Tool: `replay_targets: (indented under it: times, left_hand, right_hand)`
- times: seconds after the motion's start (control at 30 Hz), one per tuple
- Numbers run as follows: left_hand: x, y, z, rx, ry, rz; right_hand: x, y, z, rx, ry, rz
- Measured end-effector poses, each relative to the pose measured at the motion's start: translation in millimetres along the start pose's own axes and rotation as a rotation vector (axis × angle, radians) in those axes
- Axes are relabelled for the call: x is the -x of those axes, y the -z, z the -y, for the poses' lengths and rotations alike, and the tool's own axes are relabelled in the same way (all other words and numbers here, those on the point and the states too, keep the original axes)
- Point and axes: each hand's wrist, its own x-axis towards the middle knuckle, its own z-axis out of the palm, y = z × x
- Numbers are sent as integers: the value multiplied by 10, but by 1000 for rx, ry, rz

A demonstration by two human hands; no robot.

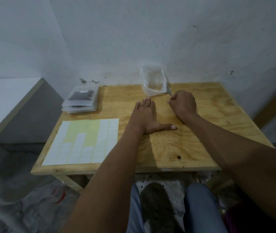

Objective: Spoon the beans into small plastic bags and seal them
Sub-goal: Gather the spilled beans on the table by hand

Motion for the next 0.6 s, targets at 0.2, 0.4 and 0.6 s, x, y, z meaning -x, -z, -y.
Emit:
replay_targets:
  times: [0.2,0.4,0.6]
  left_hand:
    - [-10,-12,6,-3,2,-3]
    - [-13,-2,10,4,6,0]
    - [-12,-8,5,13,4,-13]
  right_hand:
    - [-49,-42,47,48,-5,8]
    - [-123,-75,-8,30,11,-18]
    - [-159,-143,23,68,20,-3]
